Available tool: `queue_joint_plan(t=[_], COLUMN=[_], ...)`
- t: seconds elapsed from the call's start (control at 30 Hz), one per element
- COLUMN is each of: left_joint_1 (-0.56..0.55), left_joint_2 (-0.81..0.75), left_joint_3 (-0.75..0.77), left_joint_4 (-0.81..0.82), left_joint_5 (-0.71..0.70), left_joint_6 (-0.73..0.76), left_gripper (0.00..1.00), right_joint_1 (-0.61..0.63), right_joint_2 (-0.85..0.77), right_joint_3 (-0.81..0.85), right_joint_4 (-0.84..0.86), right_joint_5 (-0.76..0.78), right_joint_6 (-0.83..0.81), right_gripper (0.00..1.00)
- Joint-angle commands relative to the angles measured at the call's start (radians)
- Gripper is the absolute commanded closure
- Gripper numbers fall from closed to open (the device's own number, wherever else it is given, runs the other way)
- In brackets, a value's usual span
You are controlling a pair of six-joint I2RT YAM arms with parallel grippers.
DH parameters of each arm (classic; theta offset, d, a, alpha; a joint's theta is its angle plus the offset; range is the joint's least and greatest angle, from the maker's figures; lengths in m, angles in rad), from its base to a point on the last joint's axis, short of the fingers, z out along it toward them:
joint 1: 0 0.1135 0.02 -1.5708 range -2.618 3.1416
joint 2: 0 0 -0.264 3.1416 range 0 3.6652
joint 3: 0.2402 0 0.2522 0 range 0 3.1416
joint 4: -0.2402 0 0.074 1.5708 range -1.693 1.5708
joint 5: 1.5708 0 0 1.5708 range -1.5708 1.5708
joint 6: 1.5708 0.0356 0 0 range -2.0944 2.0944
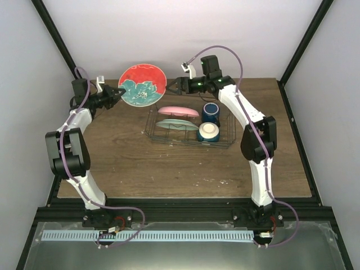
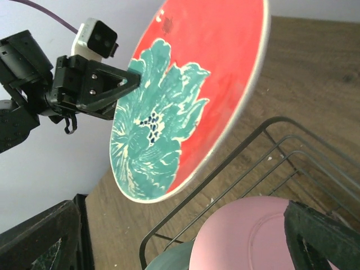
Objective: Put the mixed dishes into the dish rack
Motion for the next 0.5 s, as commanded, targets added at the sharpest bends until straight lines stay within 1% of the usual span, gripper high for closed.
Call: queue_joint_plan(t=[0.0, 0.27, 0.47], left_joint_1=[-0.018, -0.067, -0.132], left_joint_2=[-0.095, -0.121, -0.121], left_joint_3=[0.007, -0.01, -0.012], left_joint_4=[0.101, 0.079, 0.051], left_joint_5=[0.069, 0.054, 0.044], left_joint_6=[-0.01, 0.002, 0.018], left_gripper=[1.0, 1.0, 1.0], right_joint_1=[-0.007, -0.007, -0.007], right_joint_2=[0.044, 0.081, 0.096], right_joint_3=[0.061, 0.061, 0.045], right_joint_4=[-0.012, 0.023, 0.074], right_joint_5=[-0.098, -0.111, -0.14], right_joint_6=[0.065, 0.049, 0.072], right_gripper=[0.0, 0.01, 0.07])
